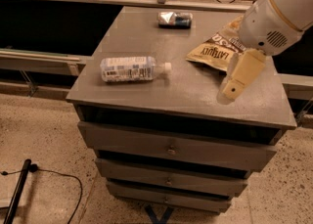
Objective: Move blue plastic bottle near redbull can
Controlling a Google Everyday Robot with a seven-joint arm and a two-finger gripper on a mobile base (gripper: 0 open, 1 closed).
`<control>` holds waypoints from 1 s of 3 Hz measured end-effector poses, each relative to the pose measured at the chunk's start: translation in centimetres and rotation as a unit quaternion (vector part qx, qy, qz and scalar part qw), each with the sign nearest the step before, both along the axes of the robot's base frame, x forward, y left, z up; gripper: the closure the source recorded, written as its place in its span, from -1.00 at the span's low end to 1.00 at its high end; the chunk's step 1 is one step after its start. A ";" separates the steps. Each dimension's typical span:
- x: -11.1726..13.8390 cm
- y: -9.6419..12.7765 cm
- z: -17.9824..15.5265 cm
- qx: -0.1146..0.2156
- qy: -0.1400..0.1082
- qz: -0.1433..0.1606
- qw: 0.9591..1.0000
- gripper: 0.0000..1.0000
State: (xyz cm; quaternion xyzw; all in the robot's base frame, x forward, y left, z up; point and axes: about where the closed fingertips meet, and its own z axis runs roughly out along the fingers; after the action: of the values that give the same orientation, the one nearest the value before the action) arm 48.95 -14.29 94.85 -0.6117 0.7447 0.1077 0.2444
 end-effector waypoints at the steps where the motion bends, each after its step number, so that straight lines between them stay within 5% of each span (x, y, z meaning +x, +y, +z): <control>1: 1.3 2.1 -0.5 0.020 -0.036 -0.006 0.999 -1.00; 2: 3.3 3.6 -1.5 0.016 -0.072 -0.023 0.997 -1.00; 3: 4.0 3.9 -1.6 0.020 -0.081 -0.029 0.996 -1.00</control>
Offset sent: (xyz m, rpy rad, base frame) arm 0.0582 0.0490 -0.0258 0.0138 -0.2290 -0.0954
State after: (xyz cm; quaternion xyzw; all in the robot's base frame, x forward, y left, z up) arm 52.92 -10.38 93.28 -0.5912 0.7378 0.0655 0.3193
